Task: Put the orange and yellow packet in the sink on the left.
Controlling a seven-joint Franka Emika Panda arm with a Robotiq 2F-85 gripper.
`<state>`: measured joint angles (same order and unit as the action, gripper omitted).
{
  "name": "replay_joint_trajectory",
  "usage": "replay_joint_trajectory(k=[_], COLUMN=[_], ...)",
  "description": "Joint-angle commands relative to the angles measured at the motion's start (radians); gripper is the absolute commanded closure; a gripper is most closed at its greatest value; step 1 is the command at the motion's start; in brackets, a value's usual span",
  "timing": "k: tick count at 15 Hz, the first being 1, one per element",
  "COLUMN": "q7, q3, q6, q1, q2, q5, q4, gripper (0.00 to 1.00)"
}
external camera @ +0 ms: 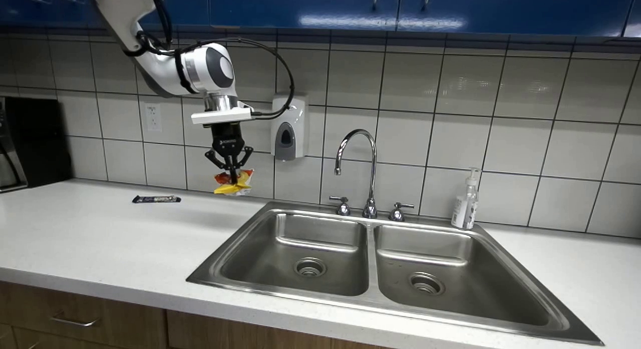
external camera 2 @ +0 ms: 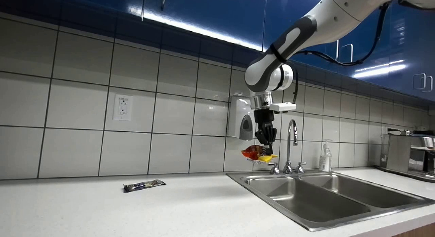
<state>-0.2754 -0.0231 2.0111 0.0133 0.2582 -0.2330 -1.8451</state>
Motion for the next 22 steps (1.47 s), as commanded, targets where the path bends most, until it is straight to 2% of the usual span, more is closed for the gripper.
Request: replay_joint_trajectory(k=[1,12,22], q7=[-0.074,-0.149,-0.197], q3=[0.019,0.066,0.076], q6=[0.005,0.010,0.031], q1=[-0.045,-0.127,-0.183], q2=[-0.007,0.079,0.179], q5=[0.020,0.023,0.022], q4=[-0.012,0.003,0.013], gripper=[1.00,1.00,1.00])
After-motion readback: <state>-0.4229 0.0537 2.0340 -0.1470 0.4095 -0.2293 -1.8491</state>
